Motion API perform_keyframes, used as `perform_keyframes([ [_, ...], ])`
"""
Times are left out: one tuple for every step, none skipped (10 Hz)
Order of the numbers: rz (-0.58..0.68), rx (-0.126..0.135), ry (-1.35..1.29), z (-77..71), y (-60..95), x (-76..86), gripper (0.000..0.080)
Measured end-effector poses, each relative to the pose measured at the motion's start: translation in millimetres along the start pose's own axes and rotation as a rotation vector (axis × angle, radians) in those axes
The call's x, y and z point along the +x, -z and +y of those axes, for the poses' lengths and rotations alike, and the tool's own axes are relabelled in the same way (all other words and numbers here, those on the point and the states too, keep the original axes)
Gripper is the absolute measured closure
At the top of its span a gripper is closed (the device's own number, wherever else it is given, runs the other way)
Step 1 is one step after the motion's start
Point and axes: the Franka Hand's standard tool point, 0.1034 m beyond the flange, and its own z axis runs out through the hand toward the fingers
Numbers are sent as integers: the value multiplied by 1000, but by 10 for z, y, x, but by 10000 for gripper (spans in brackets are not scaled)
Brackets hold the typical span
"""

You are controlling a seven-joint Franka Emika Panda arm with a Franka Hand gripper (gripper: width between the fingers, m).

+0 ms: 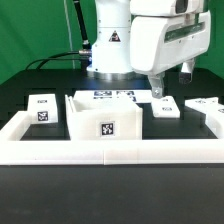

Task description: Assemble cabinet

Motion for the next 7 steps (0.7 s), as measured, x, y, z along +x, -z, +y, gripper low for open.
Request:
perform_keyframes([
  [0,0,-1,2,0,0,1],
  [0,0,-1,3,0,0,1],
  [0,0,-1,4,0,-2,1],
  [0,0,-1,4,0,-2,1],
  [0,0,-1,4,0,-3,1],
  [1,-2,3,6,-6,-8,1],
  [40,-43,127,35,-42,-44,1],
])
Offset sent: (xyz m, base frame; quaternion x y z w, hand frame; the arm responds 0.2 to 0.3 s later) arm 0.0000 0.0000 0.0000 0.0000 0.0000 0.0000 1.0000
